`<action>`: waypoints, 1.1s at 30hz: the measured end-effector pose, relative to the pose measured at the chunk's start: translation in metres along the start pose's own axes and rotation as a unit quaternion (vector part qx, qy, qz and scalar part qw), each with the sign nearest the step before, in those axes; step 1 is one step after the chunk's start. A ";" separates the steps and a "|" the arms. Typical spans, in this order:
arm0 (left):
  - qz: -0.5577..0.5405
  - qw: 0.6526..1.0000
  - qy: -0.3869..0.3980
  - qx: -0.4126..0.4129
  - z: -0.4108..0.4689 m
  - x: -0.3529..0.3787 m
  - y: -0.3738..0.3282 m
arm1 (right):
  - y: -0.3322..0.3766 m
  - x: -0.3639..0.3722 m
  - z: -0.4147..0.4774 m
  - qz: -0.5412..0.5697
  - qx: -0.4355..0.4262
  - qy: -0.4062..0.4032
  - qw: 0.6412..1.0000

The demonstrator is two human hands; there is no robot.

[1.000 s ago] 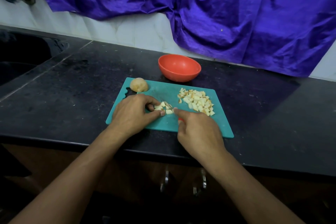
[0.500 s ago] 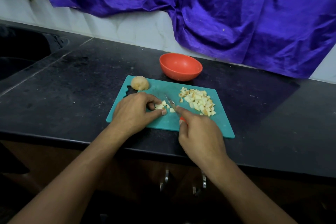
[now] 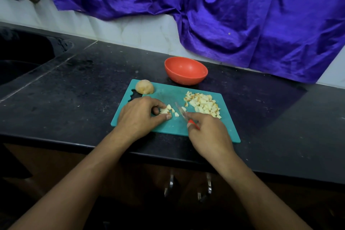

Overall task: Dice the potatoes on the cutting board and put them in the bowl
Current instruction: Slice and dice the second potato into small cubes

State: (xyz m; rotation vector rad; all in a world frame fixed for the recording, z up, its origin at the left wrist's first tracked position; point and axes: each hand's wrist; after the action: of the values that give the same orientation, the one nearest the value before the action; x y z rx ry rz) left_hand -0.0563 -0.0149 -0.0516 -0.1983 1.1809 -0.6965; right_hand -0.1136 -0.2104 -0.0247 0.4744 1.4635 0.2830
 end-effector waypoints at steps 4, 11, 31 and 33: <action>-0.012 1.000 0.000 0.000 -0.001 -0.001 0.001 | -0.003 -0.005 -0.002 0.017 -0.013 -0.018 1.000; -0.085 0.996 0.001 -0.026 -0.003 -0.006 0.003 | 0.006 -0.004 -0.006 -0.038 -0.067 -0.041 0.996; -0.003 0.998 0.025 -0.051 0.007 -0.003 0.001 | 0.028 0.005 -0.017 -0.076 -0.105 -0.055 0.990; 0.006 0.999 0.022 -0.049 0.007 -0.003 -0.001 | 0.031 0.005 -0.017 -0.093 -0.100 -0.049 0.989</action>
State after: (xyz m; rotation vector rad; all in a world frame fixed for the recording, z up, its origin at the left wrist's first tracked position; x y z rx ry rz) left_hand -0.0511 -0.0150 -0.0464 -0.2589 1.2591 -0.6354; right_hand -0.1264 -0.1791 -0.0151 0.1851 1.3572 0.2506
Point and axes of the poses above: each hand's wrist, its own z-axis towards the middle knuckle, its own x-axis out of the palm, y = z × x, and after that the axes turned 6 degrees about x, right-handed
